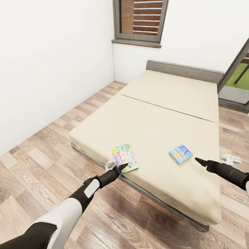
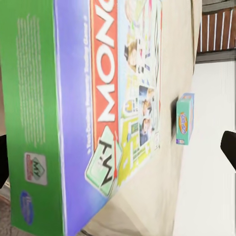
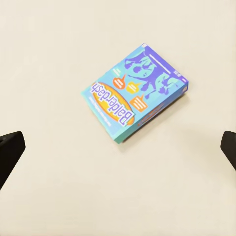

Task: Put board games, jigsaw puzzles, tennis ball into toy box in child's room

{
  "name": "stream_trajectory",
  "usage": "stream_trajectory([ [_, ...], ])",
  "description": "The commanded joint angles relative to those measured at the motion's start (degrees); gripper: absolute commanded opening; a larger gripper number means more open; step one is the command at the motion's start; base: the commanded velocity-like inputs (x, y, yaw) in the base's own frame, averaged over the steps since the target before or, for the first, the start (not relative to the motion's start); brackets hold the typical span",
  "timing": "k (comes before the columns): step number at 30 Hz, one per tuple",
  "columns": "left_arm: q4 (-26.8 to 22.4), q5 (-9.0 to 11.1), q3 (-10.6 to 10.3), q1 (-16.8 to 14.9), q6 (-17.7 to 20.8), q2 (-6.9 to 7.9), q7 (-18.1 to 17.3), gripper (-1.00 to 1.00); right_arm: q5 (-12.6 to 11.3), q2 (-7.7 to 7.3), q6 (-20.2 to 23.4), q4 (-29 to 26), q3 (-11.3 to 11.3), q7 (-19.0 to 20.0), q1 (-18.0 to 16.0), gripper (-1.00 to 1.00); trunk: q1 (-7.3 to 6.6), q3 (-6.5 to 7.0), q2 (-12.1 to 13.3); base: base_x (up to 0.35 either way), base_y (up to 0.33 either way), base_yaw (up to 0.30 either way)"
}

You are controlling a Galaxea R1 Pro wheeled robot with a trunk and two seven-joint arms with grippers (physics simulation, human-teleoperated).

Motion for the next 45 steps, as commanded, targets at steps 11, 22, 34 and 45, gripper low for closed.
stream_trajectory([
  [11, 0.0, 0.6, 0.1, 0.1, 0.3, 0.29, -1.2, 1.00, 0.3, 0.04, 0.3, 0.0, -0.1, 0.4, 0.0, 1.00, -0.01, -0.04, 0.0, 0.000, 0.000, 0.000],
  [22, 0.0, 0.7, 0.1, 0.2, 0.3, 0.41, -1.7, 1.00, 0.3, 0.00, 0.3, 0.0, -0.1, 0.4, 0.0, 1.00, -0.01, -0.04, 0.0, 0.000, 0.000, 0.000],
  [34, 0.0, 0.7, 0.2, 0.2, 0.4, 0.53, -2.3, -1.00, 0.3, 0.02, 0.3, 0.0, -0.1, 0.4, 0.0, 1.00, -0.01, -0.04, 0.0, 0.000, 0.000, 0.000],
  [45, 0.0, 0.7, 0.2, 0.3, 0.4, 0.54, -2.1, -1.00, 0.3, -0.02, 0.3, 0.0, -0.1, 0.4, 0.0, 1.00, -0.01, -0.04, 0.0, 0.000, 0.000, 0.000],
])
